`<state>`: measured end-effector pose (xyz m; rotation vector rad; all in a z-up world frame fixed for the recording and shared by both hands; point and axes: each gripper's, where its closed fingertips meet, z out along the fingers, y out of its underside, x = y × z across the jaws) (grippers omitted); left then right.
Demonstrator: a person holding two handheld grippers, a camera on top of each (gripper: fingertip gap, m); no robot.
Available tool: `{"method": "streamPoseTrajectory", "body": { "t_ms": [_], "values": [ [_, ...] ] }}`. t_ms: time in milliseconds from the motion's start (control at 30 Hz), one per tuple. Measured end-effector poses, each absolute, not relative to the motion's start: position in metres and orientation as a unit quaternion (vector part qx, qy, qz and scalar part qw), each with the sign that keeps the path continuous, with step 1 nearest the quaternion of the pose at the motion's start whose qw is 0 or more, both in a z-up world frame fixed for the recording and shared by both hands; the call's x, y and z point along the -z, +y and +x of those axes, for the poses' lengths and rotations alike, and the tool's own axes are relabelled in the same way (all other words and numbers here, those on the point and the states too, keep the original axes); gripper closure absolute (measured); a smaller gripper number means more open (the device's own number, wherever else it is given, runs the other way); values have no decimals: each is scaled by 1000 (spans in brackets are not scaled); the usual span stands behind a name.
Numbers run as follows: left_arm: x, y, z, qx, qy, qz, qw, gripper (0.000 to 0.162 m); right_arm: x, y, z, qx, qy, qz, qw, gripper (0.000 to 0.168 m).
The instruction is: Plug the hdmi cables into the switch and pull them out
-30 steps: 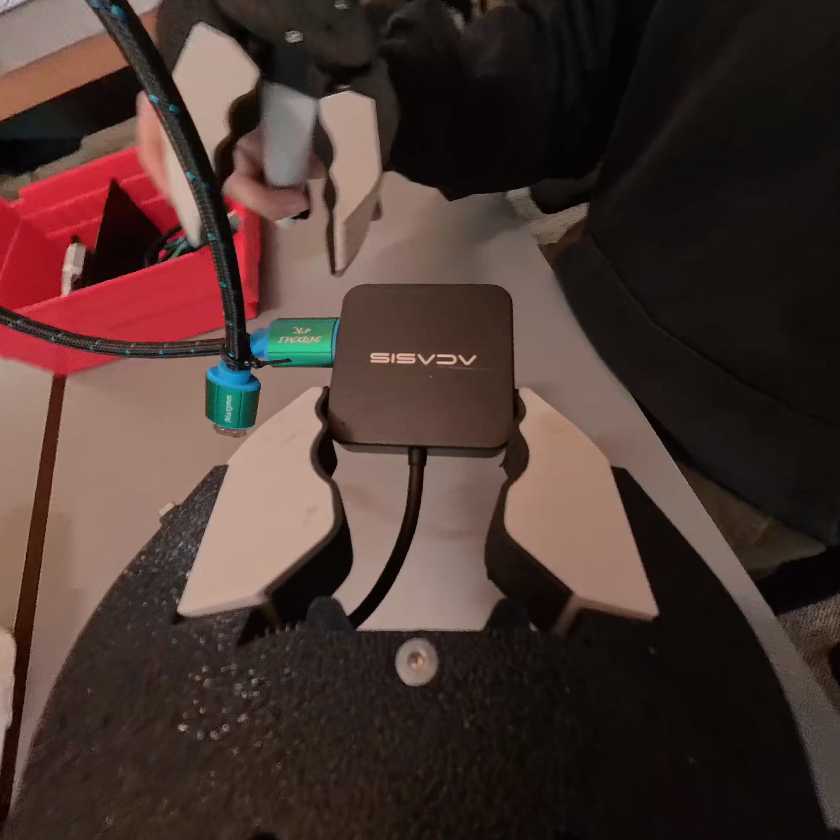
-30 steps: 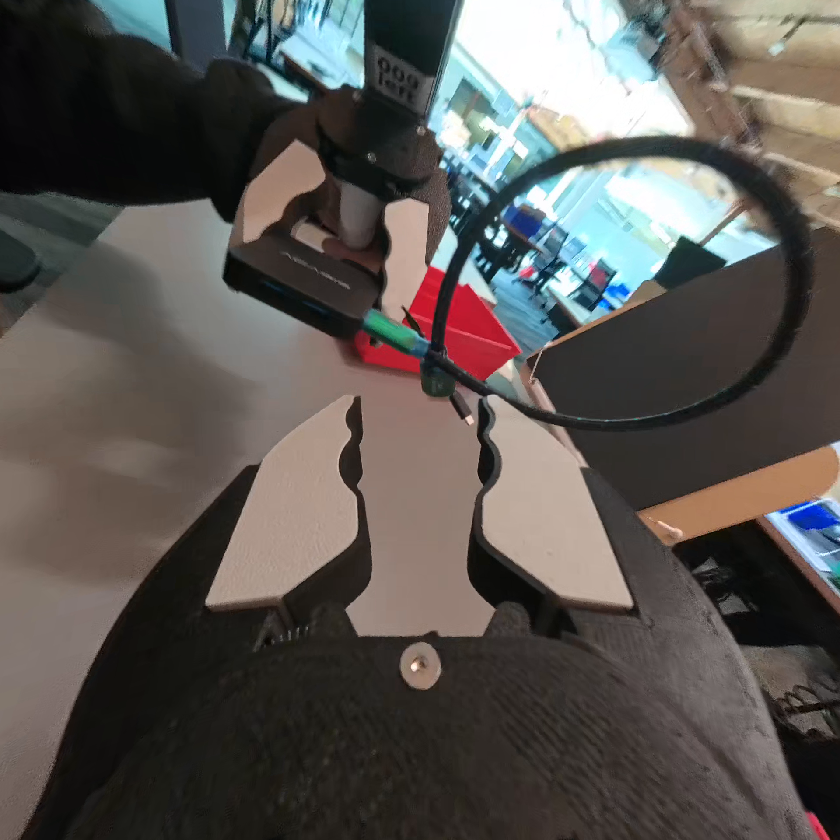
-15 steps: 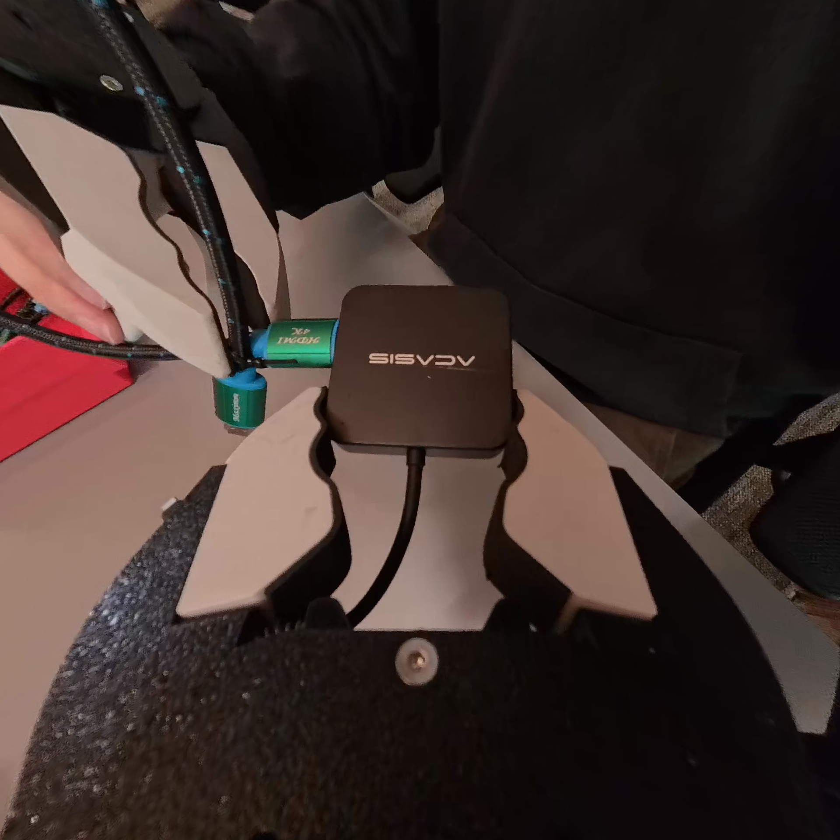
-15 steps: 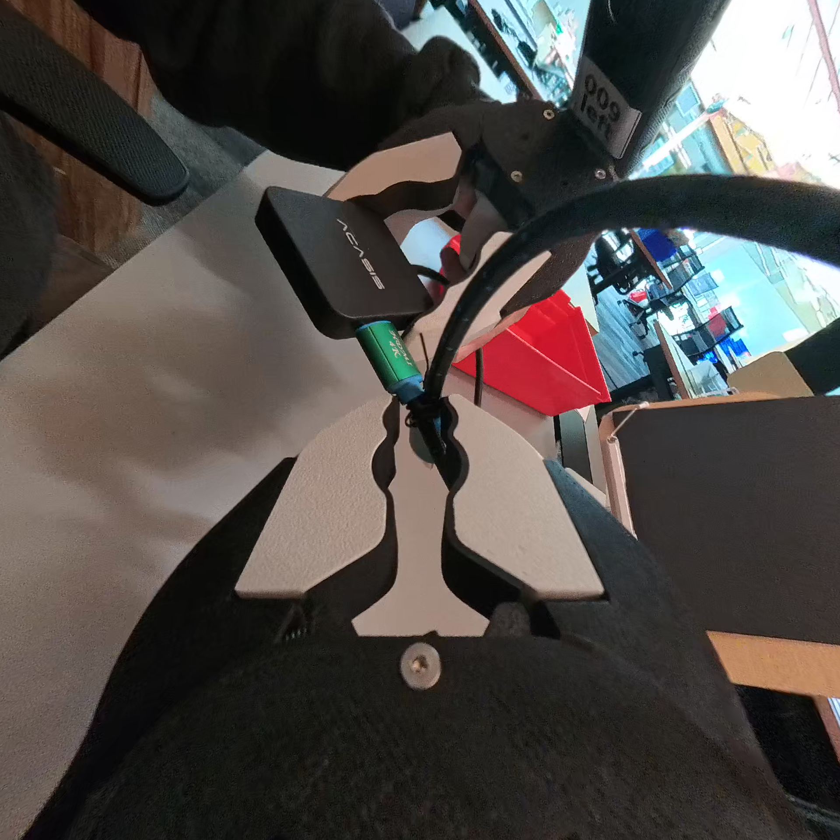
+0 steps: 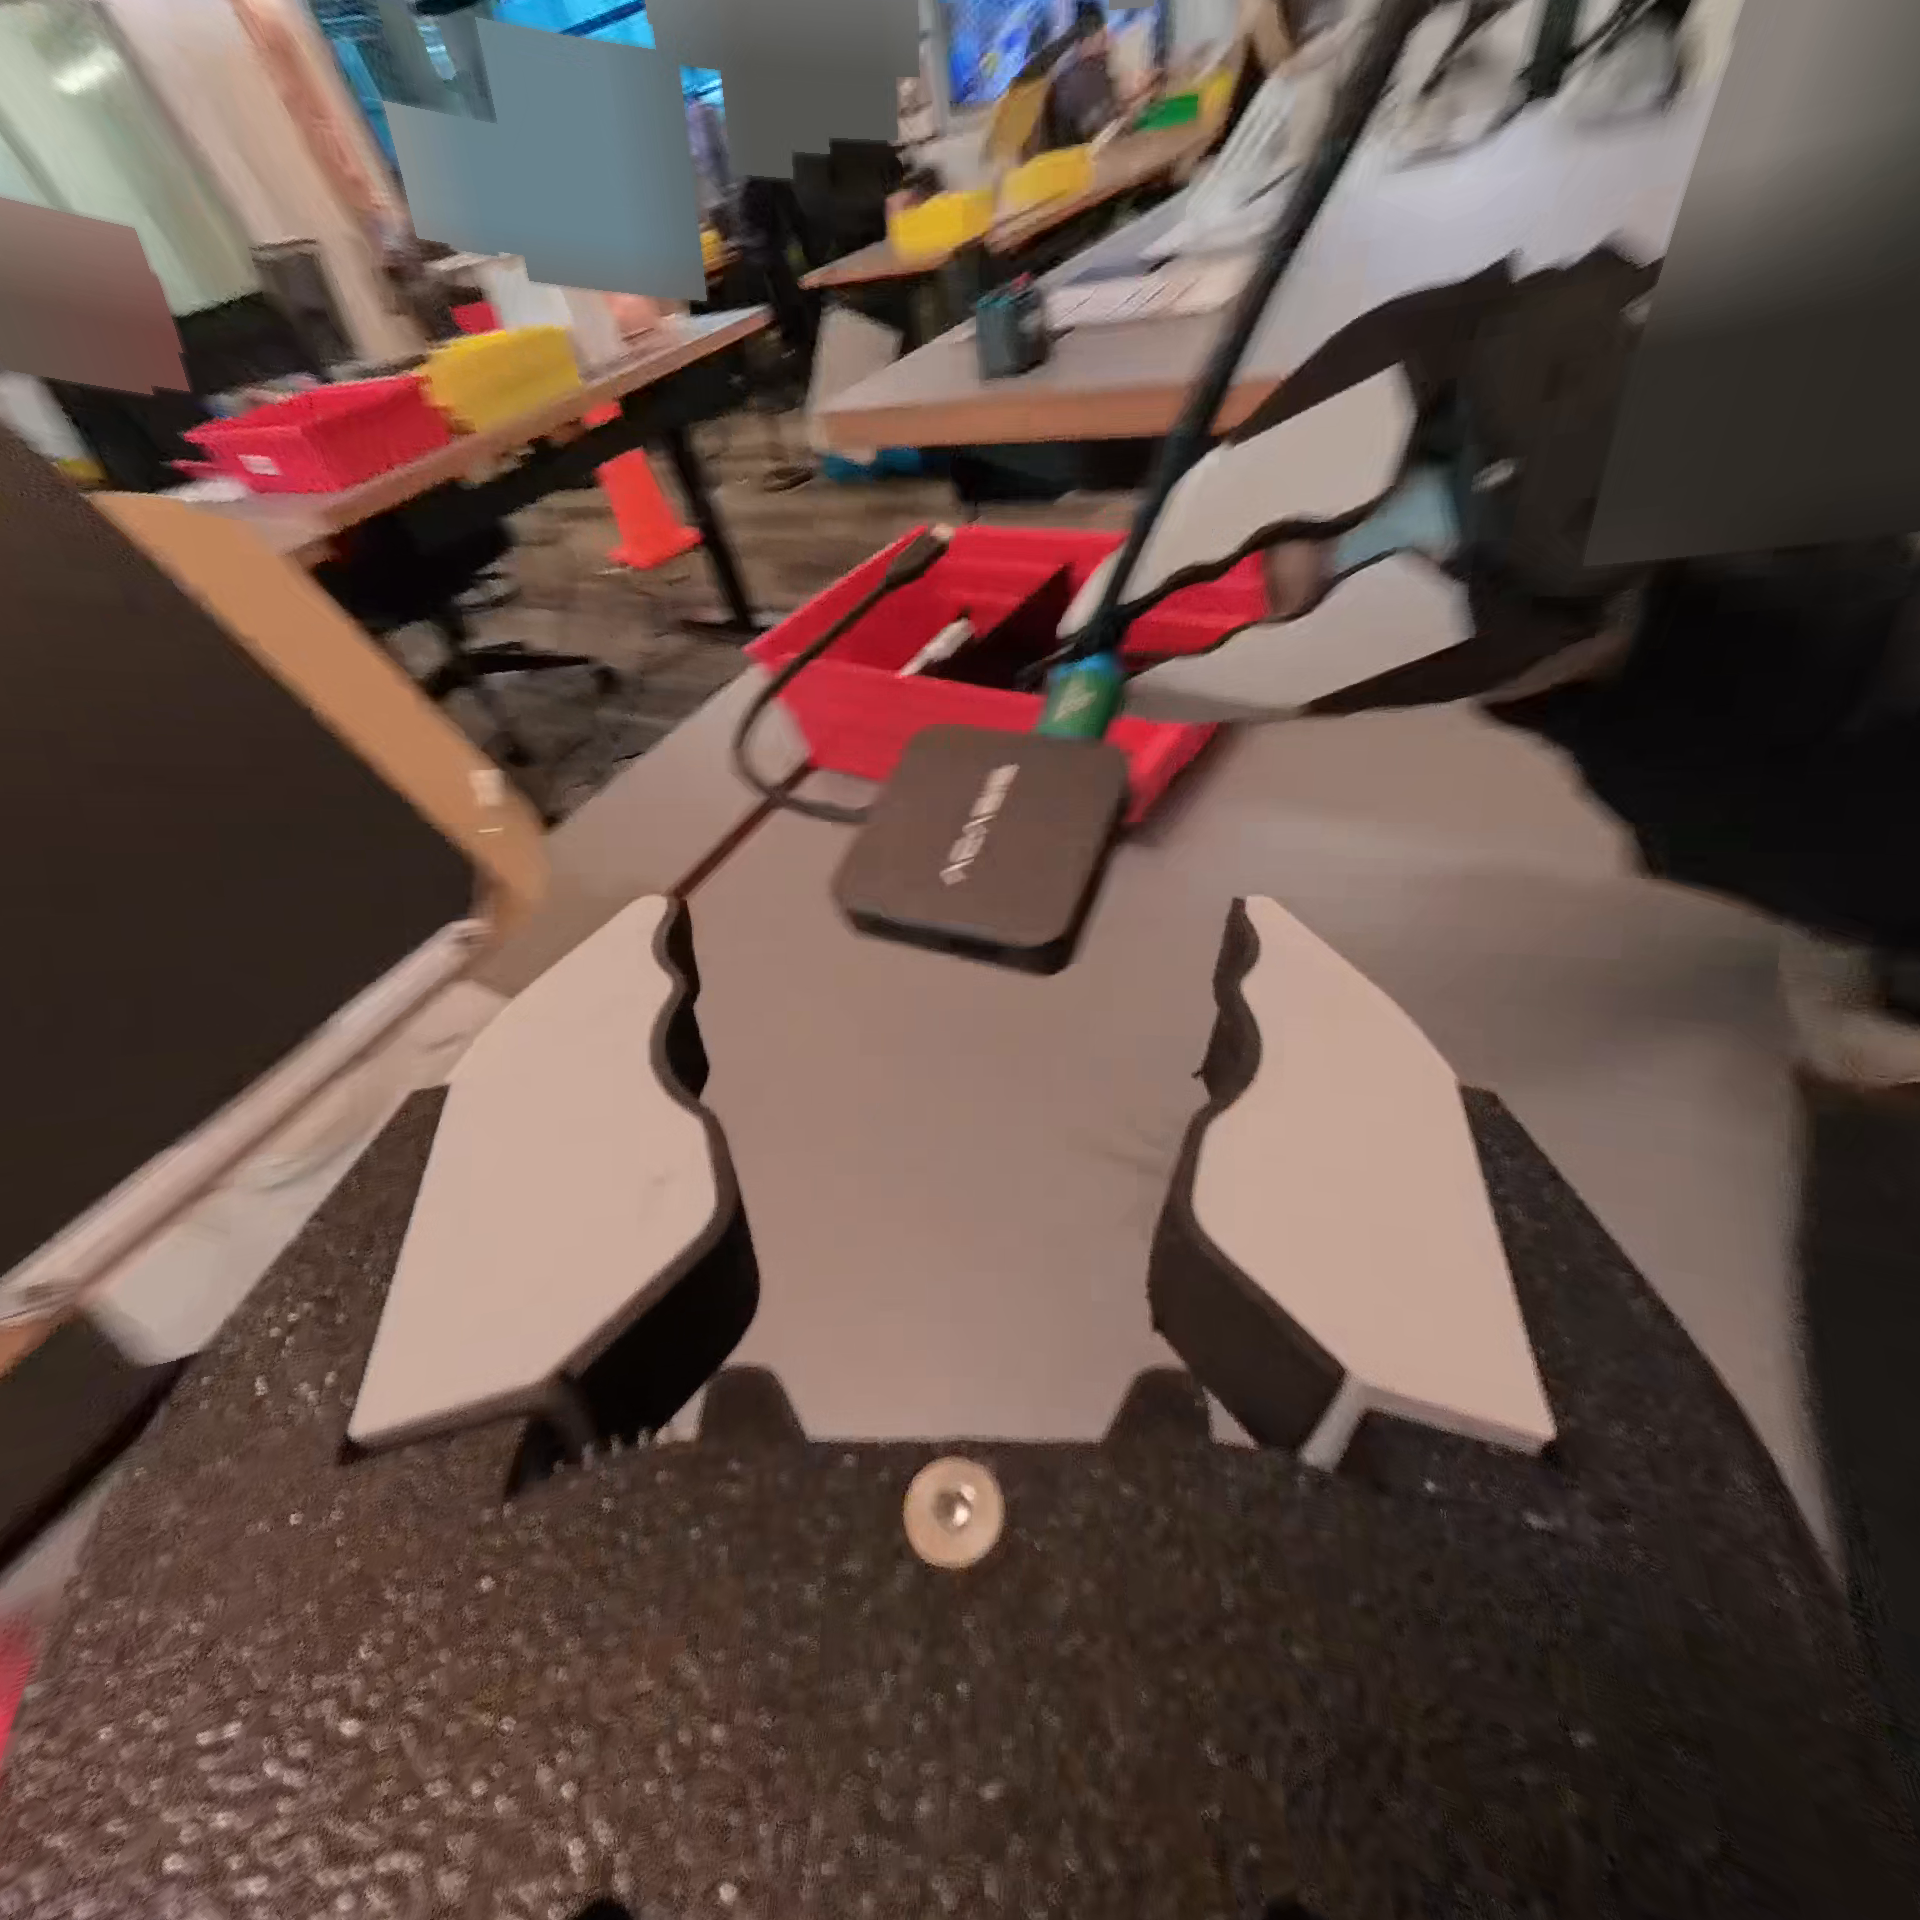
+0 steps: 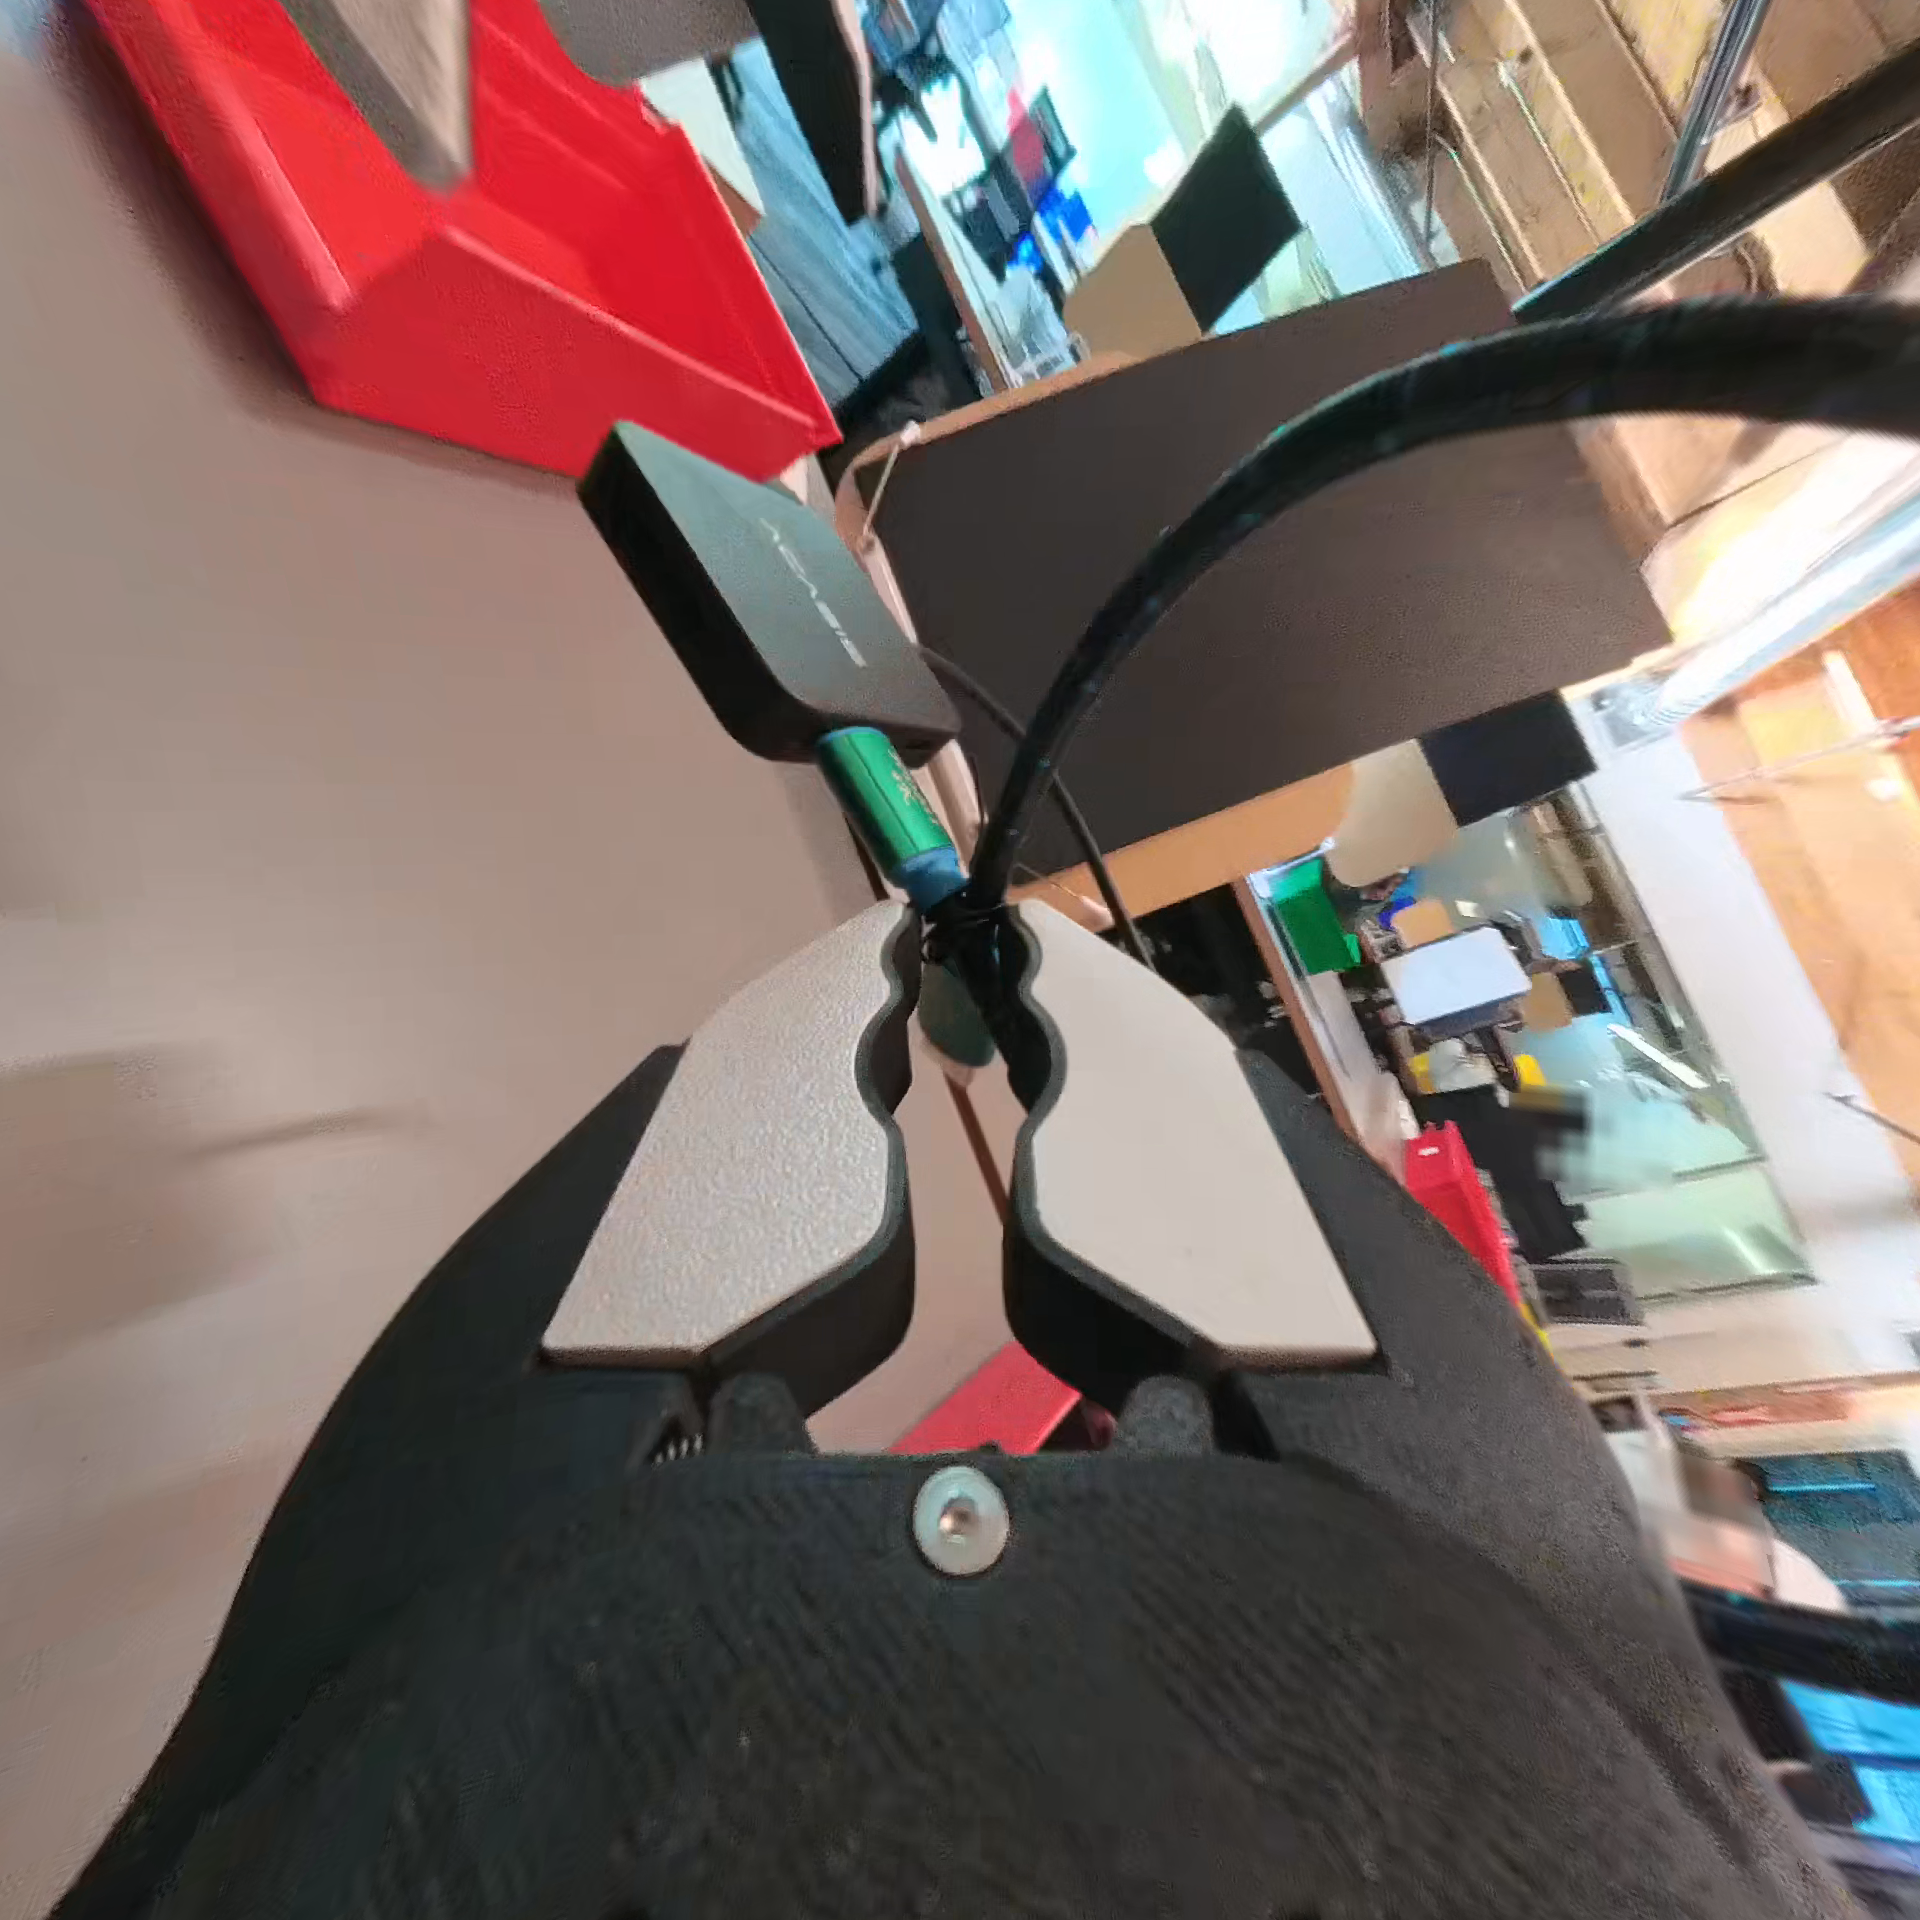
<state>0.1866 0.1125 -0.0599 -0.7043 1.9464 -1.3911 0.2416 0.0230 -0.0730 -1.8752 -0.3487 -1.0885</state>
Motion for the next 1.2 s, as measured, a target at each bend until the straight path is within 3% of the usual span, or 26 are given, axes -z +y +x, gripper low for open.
{"method": "streamPoseTrajectory", "body": {
  "t_ms": [133,400,800,1200],
  "values": [
    [75,93,179,569,739,-291,213,68,71,34,231,440,-157,-748,472,155],
    [95,86,188,595,730,-306,143,75,75,50,210,411,-185,-743,495,155],
    [122,84,200,541,764,-263,233,78,103,45,215,357,-203,-789,457,154],
    [128,80,184,564,782,-213,158,78,122,37,190,146,-221,-847,460,154]
  ]
}}
